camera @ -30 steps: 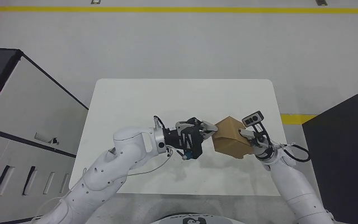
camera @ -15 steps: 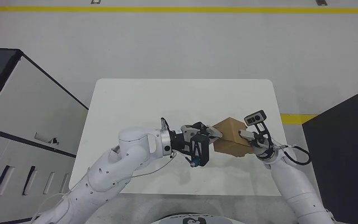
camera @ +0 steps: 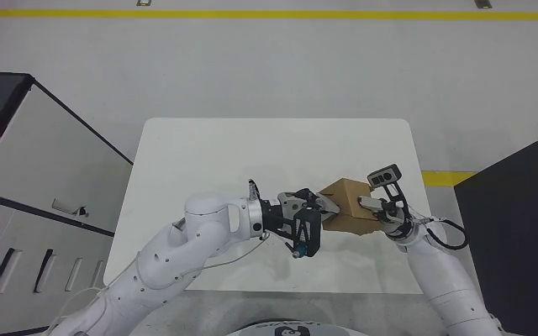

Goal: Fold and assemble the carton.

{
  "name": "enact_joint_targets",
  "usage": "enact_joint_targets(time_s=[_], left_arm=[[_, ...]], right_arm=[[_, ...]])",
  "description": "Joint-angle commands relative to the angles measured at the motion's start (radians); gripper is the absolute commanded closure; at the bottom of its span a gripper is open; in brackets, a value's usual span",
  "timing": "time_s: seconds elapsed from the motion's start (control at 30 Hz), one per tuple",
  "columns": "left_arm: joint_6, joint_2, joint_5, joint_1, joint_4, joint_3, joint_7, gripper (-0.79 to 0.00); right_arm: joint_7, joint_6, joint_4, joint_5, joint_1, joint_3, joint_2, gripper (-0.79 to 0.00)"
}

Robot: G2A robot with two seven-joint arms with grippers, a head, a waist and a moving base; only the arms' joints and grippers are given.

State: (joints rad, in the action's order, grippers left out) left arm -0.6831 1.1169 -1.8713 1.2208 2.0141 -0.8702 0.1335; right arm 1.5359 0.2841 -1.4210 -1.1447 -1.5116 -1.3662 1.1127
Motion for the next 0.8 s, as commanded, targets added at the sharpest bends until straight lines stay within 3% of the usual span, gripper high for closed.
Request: enact_joint_targets(time_s=[0.0, 0.77], left_arm=[[-0.001, 0.001, -0.001, -0.002, -0.001, 0.005, 0.0, 0.0], [0.01, -0.003, 0.019, 0.011, 0.015, -0.008, 0.003, 0.0]], right_arm=[[0.0, 0.0, -0.004, 0.003, -0.003, -0.001, 0.0, 0.0], [0.0, 0.0, -0.023, 0.01, -0.027, -0.01, -0.001, 0.0]])
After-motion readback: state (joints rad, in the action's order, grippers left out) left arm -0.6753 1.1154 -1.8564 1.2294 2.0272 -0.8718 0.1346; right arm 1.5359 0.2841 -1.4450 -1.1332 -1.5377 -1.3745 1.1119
